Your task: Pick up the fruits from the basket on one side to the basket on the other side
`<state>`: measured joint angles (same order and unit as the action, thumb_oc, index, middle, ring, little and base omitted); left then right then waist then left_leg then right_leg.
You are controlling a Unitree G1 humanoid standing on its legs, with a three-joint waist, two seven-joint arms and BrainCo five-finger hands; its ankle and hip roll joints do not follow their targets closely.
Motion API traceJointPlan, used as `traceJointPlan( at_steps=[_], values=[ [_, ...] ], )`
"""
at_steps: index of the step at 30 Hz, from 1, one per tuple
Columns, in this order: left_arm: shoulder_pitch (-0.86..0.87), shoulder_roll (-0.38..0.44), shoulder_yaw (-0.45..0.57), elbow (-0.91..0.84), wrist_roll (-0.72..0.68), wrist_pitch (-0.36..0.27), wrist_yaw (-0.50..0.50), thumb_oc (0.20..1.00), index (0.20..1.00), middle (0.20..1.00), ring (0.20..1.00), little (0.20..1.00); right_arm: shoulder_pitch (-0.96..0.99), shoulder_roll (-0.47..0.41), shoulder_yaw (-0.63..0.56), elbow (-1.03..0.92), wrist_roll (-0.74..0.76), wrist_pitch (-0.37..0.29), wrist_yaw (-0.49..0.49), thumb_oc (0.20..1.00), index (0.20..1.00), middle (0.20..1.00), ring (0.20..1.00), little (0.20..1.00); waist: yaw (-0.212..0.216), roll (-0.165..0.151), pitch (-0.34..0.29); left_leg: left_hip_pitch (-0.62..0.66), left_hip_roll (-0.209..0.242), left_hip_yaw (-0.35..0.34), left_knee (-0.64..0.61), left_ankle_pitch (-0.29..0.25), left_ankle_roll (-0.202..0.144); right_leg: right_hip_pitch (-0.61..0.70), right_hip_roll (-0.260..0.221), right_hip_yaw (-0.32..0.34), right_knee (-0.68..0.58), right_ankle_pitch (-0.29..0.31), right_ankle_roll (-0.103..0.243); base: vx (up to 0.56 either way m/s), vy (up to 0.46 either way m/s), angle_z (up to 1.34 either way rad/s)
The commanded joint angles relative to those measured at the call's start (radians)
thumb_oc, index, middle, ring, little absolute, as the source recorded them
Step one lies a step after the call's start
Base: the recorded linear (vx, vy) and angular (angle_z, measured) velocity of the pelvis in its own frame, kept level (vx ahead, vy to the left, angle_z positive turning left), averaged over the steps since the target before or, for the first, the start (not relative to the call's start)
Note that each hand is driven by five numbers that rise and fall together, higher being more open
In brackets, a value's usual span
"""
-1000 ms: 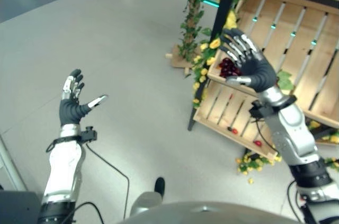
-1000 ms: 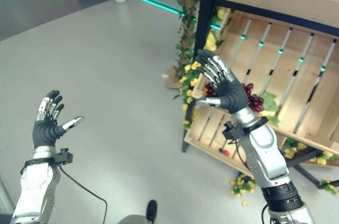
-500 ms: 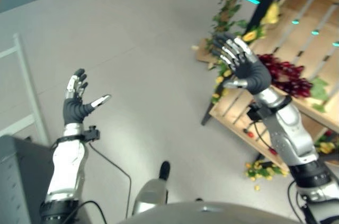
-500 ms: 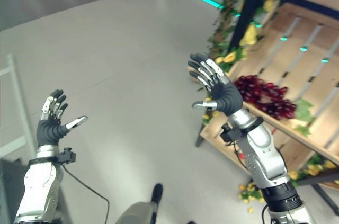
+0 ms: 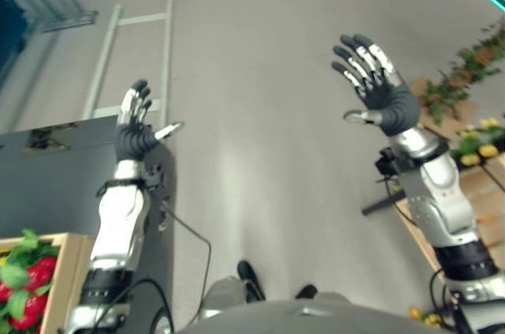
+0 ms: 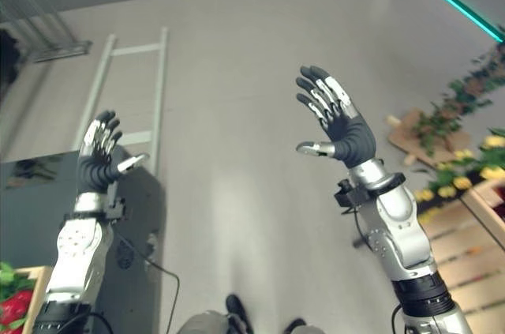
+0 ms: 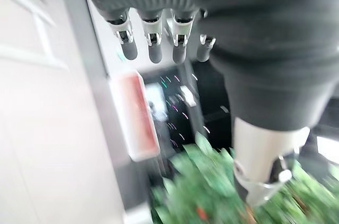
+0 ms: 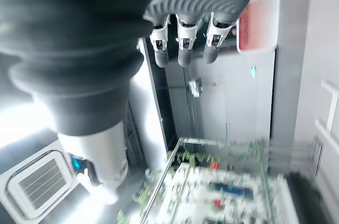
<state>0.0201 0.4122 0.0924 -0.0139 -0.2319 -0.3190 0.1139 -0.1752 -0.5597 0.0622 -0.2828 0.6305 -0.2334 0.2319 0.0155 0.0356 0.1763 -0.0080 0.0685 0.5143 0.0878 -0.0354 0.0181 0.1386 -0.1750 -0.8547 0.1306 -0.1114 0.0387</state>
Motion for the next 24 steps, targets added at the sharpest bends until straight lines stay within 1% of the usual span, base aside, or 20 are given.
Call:
traceJointPlan(
  at_steps=[1,2,3,4,5,6,8,9,11,12,13,14,15,16,18,19,21,22,23,24],
  values=[
    [-0.022,0.071,0.043,-0.048,-0.012,-0.051,0.005,1.0,1.0,1.0,1.0,1.0,0.009,0.043,-0.032,-0.034,-0.025,-0.057,-0.001,1.0,1.0,1.0,1.0,1.0,0.017,-0.061,-0.062,0.067,0.044,0.002,0.077,-0.128,-0.065,-0.059,-0.005,-0.015,-0.087,0.069,0.028,0.04,0.246,0.7],
    [-0.014,0.078,0.053,-0.052,-0.005,-0.049,0.009,1.0,1.0,1.0,1.0,1.0,0.004,0.059,-0.026,-0.023,-0.036,-0.059,-0.007,1.0,1.0,1.0,1.0,1.0,0.031,-0.064,-0.064,0.068,0.021,-0.015,0.041,-0.12,-0.053,-0.059,-0.014,-0.021,-0.083,0.083,0.041,0.04,0.185,0.75],
    [-0.013,0.078,0.053,-0.052,-0.005,-0.049,0.01,1.0,1.0,1.0,1.0,1.0,0.004,0.06,-0.026,-0.023,-0.036,-0.059,-0.007,1.0,1.0,1.0,1.0,1.0,0.03,-0.064,-0.064,0.069,0.02,-0.015,0.039,-0.119,-0.053,-0.059,-0.015,-0.021,-0.082,0.083,0.041,0.06,0.298,0.55],
    [0.001,0.081,0.07,-0.062,0.001,-0.049,0.011,1.0,1.0,1.0,1.0,1.0,-0.003,0.074,-0.018,-0.018,-0.046,-0.059,-0.01,1.0,1.0,1.0,1.0,1.0,0.056,-0.061,-0.063,0.07,-0.001,-0.036,0.008,-0.116,-0.043,-0.054,-0.027,-0.031,-0.078,0.094,0.053,0.05,0.227,0.26],
    [0.008,0.081,0.079,-0.065,0.003,-0.05,0.013,1.0,1.0,1.0,1.0,1.0,-0.004,0.08,-0.015,-0.016,-0.053,-0.059,-0.012,1.0,1.0,1.0,1.0,1.0,0.068,-0.06,-0.063,0.07,-0.013,-0.048,-0.004,-0.115,-0.039,-0.052,-0.034,-0.035,-0.073,0.1,0.06,0.05,0.234,0.3],
    [0.01,0.082,0.081,-0.068,0.003,-0.049,0.013,1.0,1.0,1.0,1.0,1.0,-0.005,0.081,-0.014,-0.015,-0.054,-0.059,-0.012,1.0,1.0,1.0,1.0,1.0,0.064,-0.061,-0.063,0.072,-0.016,-0.051,-0.009,-0.113,-0.037,-0.051,-0.037,-0.037,-0.072,0.101,0.063,0.04,0.175,0.43],
    [0.023,0.085,0.101,-0.077,0.001,-0.052,0.016,1.0,1.0,1.0,1.0,1.0,-0.008,0.093,-0.006,-0.013,-0.067,-0.058,-0.013,1.0,1.0,1.0,1.0,1.0,0.091,-0.058,-0.058,0.063,-0.038,-0.08,-0.015,-0.111,-0.03,-0.049,-0.06,-0.054,-0.058,0.111,0.076,0.06,0.224,0.47],
    [0.035,0.087,0.121,-0.09,0.001,-0.057,0.018,1.0,1.0,1.0,1.0,1.0,-0.012,0.102,0.002,-0.009,-0.077,-0.056,-0.014,1.0,1.0,1.0,1.0,1.0,0.115,-0.052,-0.056,0.06,-0.05,-0.094,-0.019,-0.116,-0.028,-0.047,-0.079,-0.063,-0.053,0.12,0.086,0.08,0.258,0.38],
    [0.052,0.087,0.144,-0.106,0.0,-0.062,0.02,1.0,1.0,1.0,1.0,1.0,-0.015,0.111,0.01,-0.007,-0.086,-0.053,-0.012,1.0,1.0,1.0,1.0,1.0,0.134,-0.046,-0.058,0.061,-0.064,-0.111,-0.025,-0.123,-0.021,-0.043,-0.102,-0.076,-0.031,0.126,0.097,0.07,0.21,0.35],
    [0.054,0.087,0.145,-0.108,0.0,-0.062,0.021,1.0,1.0,1.0,1.0,1.0,-0.015,0.112,0.011,-0.007,-0.087,-0.053,-0.012,1.0,1.0,1.0,1.0,1.0,0.133,-0.046,-0.058,0.062,-0.065,-0.112,-0.026,-0.124,-0.02,-0.043,-0.105,-0.076,-0.027,0.125,0.099,0.06,0.151,0.28],
    [0.055,0.084,0.148,-0.11,0.0,-0.06,0.027,1.0,1.0,1.0,1.0,1.0,-0.014,0.112,0.017,-0.004,-0.093,-0.052,-0.011,1.0,1.0,1.0,1.0,1.0,0.141,-0.039,-0.055,0.063,-0.072,-0.131,-0.024,-0.128,-0.014,-0.048,-0.118,-0.062,0.004,0.117,0.103,0.08,0.111,0.21],
    [0.049,0.089,0.14,-0.107,-0.002,-0.059,0.031,1.0,1.0,1.0,1.0,1.0,-0.004,0.108,0.011,-0.01,-0.096,-0.048,-0.009,1.0,1.0,1.0,1.0,1.0,0.113,-0.033,-0.048,0.066,-0.077,-0.17,-0.026,-0.132,-0.01,-0.09,-0.104,0.058,0.036,0.097,0.104,0.16,0.22,0.36],
    [0.035,0.083,0.121,-0.086,-0.012,-0.068,0.039,1.0,1.0,1.0,1.0,1.0,0.01,0.095,-0.001,-0.012,-0.099,-0.048,-0.009,1.0,1.0,1.0,1.0,1.0,0.056,-0.023,-0.031,0.084,-0.085,-0.23,-0.024,-0.145,-0.011,-0.18,-0.051,0.308,0.073,0.066,0.119,0.1,0.18,0.95],
    [0.019,0.077,0.106,-0.07,-0.016,-0.073,0.042,1.0,1.0,1.0,1.0,1.0,0.024,0.09,-0.013,-0.012,-0.097,-0.048,-0.011,1.0,1.0,1.0,1.0,1.0,0.036,-0.025,-0.029,0.076,-0.094,-0.242,-0.021,-0.128,-0.006,-0.211,-0.032,0.39,0.066,0.07,0.106,0.09,0.149,1.37],
    [-0.004,0.073,0.085,-0.057,-0.017,-0.077,0.04,1.0,1.0,1.0,1.0,1.0,0.047,0.09,-0.031,-0.016,-0.104,-0.049,-0.01,1.0,1.0,1.0,1.0,1.0,0.009,-0.025,-0.035,0.08,-0.106,-0.326,-0.028,-0.126,-0.003,-0.228,0.023,0.547,0.052,0.044,0.104,0.06,0.0,1.5],
    [-0.004,0.074,0.084,-0.057,-0.017,-0.077,0.04,1.0,1.0,1.0,1.0,1.0,0.047,0.09,-0.031,-0.016,-0.104,-0.049,-0.01,1.0,1.0,1.0,1.0,1.0,0.008,-0.027,-0.036,0.076,-0.107,-0.326,-0.029,-0.121,-0.002,-0.23,0.022,0.546,0.049,0.048,0.103,0.07,-0.04,1.21],
    [-0.028,0.067,0.056,-0.042,-0.031,-0.08,0.023,1.0,1.0,1.0,1.0,1.0,0.077,0.085,-0.061,-0.028,-0.114,-0.049,-0.008,1.0,1.0,1.0,1.0,1.0,-0.03,-0.03,-0.042,0.068,-0.119,-0.431,-0.032,-0.108,-0.002,-0.257,0.102,0.766,0.05,0.035,0.104,0.09,-0.075,1.12],
    [-0.042,0.065,0.043,-0.039,-0.038,-0.078,0.018,1.0,1.0,1.0,1.0,1.0,0.087,0.087,-0.074,-0.027,-0.113,-0.052,-0.013,1.0,1.0,1.0,1.0,1.0,-0.042,-0.033,-0.045,0.062,-0.126,-0.479,-0.034,-0.1,-0.003,-0.262,0.127,0.846,0.042,0.04,0.103,0.08,-0.123,1.24],
    [-0.053,0.063,0.034,-0.039,-0.04,-0.08,0.012,1.0,1.0,1.0,1.0,1.0,0.09,0.087,-0.081,-0.028,-0.118,-0.056,-0.018,1.0,1.0,1.0,1.0,1.0,-0.041,-0.037,-0.045,0.055,-0.131,-0.513,-0.032,-0.095,-0.004,-0.256,0.14,0.884,0.029,0.042,0.097,0.02,-0.242,1.83],
    [-0.066,0.06,0.02,-0.044,-0.038,-0.073,-0.002,1.0,1.0,1.0,1.0,1.0,0.091,0.086,-0.095,-0.027,-0.128,-0.059,-0.023,1.0,1.0,1.0,1.0,1.0,-0.023,-0.055,-0.054,0.036,-0.139,-0.573,-0.029,-0.073,-0.008,-0.224,0.14,0.862,-0.004,0.037,0.072,-0.01,-0.199,1.47]
  ],
)
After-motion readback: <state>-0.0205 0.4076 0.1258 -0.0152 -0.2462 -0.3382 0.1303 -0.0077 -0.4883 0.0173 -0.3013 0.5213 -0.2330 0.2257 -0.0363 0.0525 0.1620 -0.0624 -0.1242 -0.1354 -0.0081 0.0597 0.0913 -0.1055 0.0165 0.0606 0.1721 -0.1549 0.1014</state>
